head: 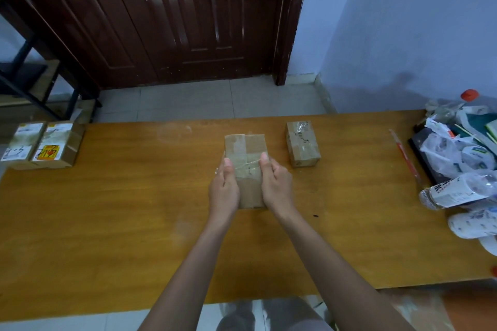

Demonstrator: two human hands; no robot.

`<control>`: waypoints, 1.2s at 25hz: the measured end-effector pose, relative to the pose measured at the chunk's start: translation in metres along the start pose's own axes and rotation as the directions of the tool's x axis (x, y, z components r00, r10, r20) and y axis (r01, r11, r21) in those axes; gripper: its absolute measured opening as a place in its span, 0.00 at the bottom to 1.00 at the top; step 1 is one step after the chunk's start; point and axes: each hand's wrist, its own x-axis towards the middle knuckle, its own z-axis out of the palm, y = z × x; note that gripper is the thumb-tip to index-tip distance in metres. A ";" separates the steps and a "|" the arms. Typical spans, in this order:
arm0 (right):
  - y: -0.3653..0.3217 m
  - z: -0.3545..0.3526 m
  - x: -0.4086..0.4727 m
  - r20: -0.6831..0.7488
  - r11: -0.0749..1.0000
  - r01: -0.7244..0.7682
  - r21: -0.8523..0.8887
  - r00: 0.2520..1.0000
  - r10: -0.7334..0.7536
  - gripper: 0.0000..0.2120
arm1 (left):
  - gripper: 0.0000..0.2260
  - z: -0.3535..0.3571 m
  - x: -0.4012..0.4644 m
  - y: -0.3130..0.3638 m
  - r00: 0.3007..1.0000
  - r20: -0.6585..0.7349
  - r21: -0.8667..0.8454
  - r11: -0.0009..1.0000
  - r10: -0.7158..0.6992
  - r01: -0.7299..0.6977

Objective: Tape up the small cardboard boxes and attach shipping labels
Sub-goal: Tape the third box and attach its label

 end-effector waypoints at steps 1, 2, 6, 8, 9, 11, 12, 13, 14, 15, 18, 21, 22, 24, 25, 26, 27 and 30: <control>-0.004 -0.003 0.002 0.023 0.994 -0.064 0.094 0.998 0.062 0.22 | 0.21 -0.001 0.001 0.002 0.999 0.015 -0.059 0.997 -0.046 0.046; -0.008 -0.007 0.005 0.059 0.979 -0.105 0.173 0.994 0.096 0.21 | 0.19 -0.003 0.002 0.004 0.996 0.046 -0.128 0.988 -0.082 0.087; -0.015 -0.017 0.009 0.291 0.871 -0.291 0.396 0.939 0.182 0.21 | 0.24 -0.008 0.007 0.013 0.966 0.242 -0.400 0.897 -0.095 0.189; -0.015 -0.017 0.008 0.379 0.789 -0.358 0.498 0.909 0.173 0.25 | 0.27 -0.007 0.007 0.018 0.947 0.292 -0.473 0.841 -0.134 0.264; -0.014 -0.016 0.008 0.393 0.769 -0.369 0.522 0.904 0.167 0.27 | 0.27 -0.007 0.007 0.020 0.940 0.299 -0.490 0.818 -0.166 0.301; -0.011 -0.015 0.008 0.392 0.761 -0.373 0.531 0.904 0.170 0.28 | 0.28 -0.004 0.005 0.017 0.928 0.311 -0.533 0.770 -0.207 0.351; -0.010 -0.015 0.008 0.391 0.763 -0.379 0.524 0.903 0.180 0.29 | 0.29 -0.003 0.005 0.015 0.923 0.319 -0.553 0.748 -0.217 0.367; -0.008 -0.015 0.009 0.390 0.768 -0.386 0.511 0.900 0.192 0.29 | 0.30 -0.003 0.006 0.013 0.915 0.330 -0.564 0.728 -0.233 0.389; -0.006 -0.016 0.009 0.385 0.776 -0.390 0.496 0.900 0.205 0.29 | 0.30 -0.003 0.006 0.013 0.903 0.336 -0.563 0.711 -0.268 0.420; -0.004 -0.017 0.009 0.377 0.784 -0.391 0.483 0.900 0.216 0.29 | 0.29 -0.003 0.006 0.012 0.888 0.335 -0.553 0.698 -0.313 0.455; 0.000 -0.018 0.009 0.339 0.814 -0.386 0.433 0.907 0.250 0.27 | 0.18 0.001 0.005 0.009 0.882 0.246 -0.510 0.720 -0.402 0.471; -0.002 -0.020 0.008 0.084 0.912 -0.276 0.303 0.961 0.263 0.19 | 0.11 0.005 0.008 0.009 0.913 0.047 -0.471 0.797 -0.406 0.379; -0.002 -0.023 0.007 -0.044 0.961 -0.175 0.216 0.981 0.188 0.17 | 0.12 0.005 0.009 0.010 0.931 -0.050 -0.440 0.845 -0.362 0.305; -0.008 -0.027 0.003 -0.096 0.995 -0.013 0.102 0.995 0.023 0.14 | 0.11 0.005 0.010 0.014 0.960 -0.208 -0.311 0.944 -0.185 0.115; -0.011 -0.025 -0.001 -0.029 0.992 -0.005 0.126 1.000 0.009 0.16 | 0.11 0.008 0.007 0.018 0.972 -0.219 -0.268 0.963 -0.088 0.027; -0.013 -0.022 -0.005 0.059 0.978 -0.057 0.201 0.997 0.046 0.21 | 0.12 0.013 0.003 0.021 0.983 -0.185 -0.235 0.971 0.006 -0.050; -0.013 -0.019 -0.007 0.129 0.950 -0.146 0.278 0.985 0.113 0.27 | 0.12 0.019 -0.002 0.022 0.987 -0.135 -0.192 0.975 0.090 -0.115; -0.007 -0.021 -0.002 0.180 0.859 -0.332 0.389 0.942 0.282 0.28 | 0.12 0.024 -0.014 0.025 0.979 0.014 -0.168 0.965 0.204 -0.199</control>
